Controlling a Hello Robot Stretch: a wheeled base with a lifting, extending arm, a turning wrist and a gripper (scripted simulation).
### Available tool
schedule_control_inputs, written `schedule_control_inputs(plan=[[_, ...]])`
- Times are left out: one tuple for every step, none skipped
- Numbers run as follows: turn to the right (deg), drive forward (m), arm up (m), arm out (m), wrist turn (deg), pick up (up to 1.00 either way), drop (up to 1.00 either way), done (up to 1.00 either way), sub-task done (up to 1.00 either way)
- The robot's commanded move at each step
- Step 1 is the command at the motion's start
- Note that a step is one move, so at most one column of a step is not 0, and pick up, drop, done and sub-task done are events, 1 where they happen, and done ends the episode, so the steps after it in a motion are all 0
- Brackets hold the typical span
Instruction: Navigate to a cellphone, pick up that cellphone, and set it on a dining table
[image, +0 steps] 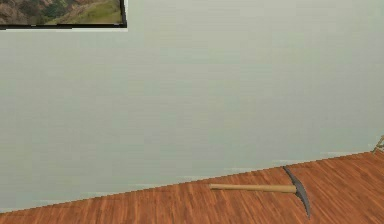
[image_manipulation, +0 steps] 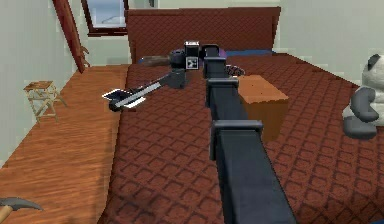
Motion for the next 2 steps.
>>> schedule_control_inputs(plan=[[0.0,0.00,0.00,0.00,-45.0,0.00,0.00,0.00,0.00],[0.0,0.00,0.00,0.00,-15.0,0.00,0.00,0.00,0.00]])
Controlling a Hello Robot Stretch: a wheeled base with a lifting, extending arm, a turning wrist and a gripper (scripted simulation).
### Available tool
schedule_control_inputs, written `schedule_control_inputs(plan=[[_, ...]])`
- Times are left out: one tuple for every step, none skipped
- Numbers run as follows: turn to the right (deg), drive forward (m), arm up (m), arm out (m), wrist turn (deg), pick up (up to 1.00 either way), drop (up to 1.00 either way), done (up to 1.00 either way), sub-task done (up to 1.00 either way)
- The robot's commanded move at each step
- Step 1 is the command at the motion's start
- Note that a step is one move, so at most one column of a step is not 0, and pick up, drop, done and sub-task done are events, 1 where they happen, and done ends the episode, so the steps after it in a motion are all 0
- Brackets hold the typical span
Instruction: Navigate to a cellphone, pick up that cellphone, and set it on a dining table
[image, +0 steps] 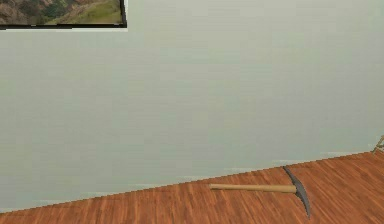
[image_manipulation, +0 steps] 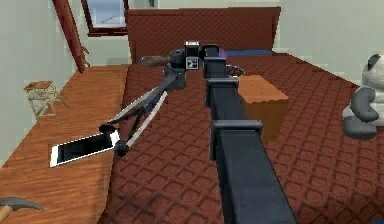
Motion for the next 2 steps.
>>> schedule_control_inputs(plan=[[0.0,0.00,0.00,-0.40,0.0,0.00,0.00,0.00,0.00],[-45.0,0.00,0.00,0.00,0.0,0.00,0.00,0.00,0.00]])
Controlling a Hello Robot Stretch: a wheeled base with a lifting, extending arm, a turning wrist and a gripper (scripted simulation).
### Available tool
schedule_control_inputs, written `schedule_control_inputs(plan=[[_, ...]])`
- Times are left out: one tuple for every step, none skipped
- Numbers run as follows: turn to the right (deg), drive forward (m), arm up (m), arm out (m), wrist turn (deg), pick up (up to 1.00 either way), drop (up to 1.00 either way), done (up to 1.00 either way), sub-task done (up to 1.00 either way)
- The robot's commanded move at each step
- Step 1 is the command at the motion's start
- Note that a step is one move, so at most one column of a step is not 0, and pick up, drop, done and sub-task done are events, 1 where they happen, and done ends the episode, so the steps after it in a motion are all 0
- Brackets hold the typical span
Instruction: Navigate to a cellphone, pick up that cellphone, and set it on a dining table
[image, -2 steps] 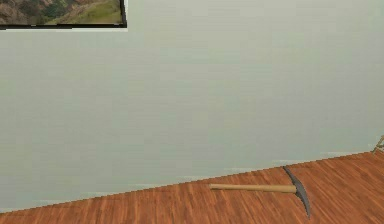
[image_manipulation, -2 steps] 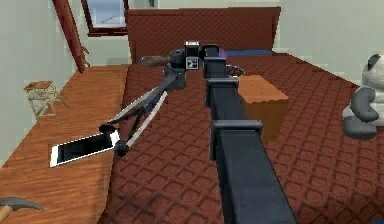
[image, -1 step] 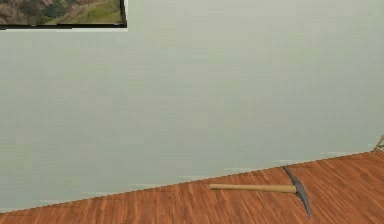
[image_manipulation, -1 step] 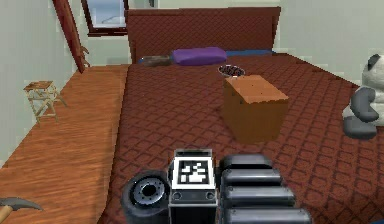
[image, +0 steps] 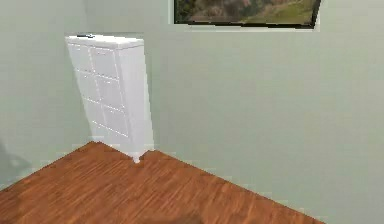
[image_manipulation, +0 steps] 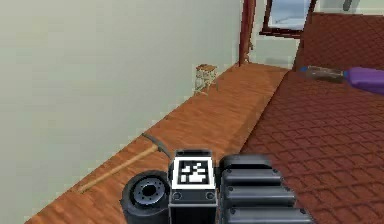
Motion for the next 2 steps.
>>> schedule_control_inputs(plan=[[-45.0,0.00,0.00,0.00,0.0,0.00,0.00,0.00,0.00],[-12.0,0.00,0.00,0.00,0.0,0.00,0.00,0.00,0.00]])
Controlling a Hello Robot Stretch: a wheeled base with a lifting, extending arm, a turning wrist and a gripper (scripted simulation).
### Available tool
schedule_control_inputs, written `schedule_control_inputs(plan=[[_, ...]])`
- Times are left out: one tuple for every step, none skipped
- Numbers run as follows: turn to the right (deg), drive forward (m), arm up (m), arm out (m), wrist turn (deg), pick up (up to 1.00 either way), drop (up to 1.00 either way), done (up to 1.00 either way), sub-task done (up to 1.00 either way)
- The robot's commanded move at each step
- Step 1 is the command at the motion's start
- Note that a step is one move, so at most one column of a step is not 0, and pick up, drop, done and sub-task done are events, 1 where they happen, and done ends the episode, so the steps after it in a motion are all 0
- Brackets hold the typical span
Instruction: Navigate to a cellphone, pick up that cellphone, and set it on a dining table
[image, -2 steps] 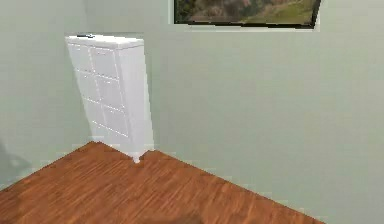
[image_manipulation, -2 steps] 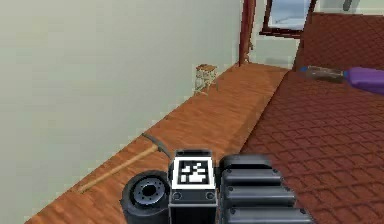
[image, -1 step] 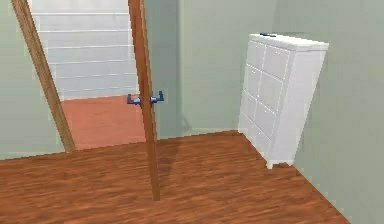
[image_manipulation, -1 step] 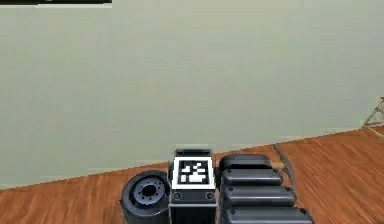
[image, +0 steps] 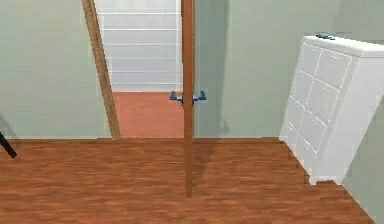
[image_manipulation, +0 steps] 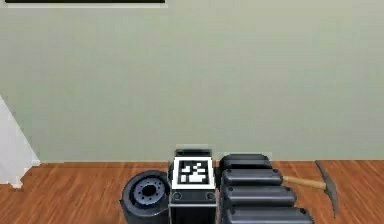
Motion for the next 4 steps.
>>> schedule_control_inputs(plan=[[0.0,0.10,0.00,0.00,0.0,0.00,0.00,0.00,0.00],[-27.0,0.00,0.00,0.00,0.0,0.00,0.00,0.00,0.00],[0.0,1.00,0.00,0.00,0.0,0.00,0.00,0.00,0.00],[-6.0,0.00,0.00,0.00,0.0,0.00,0.00,0.00,0.00]])
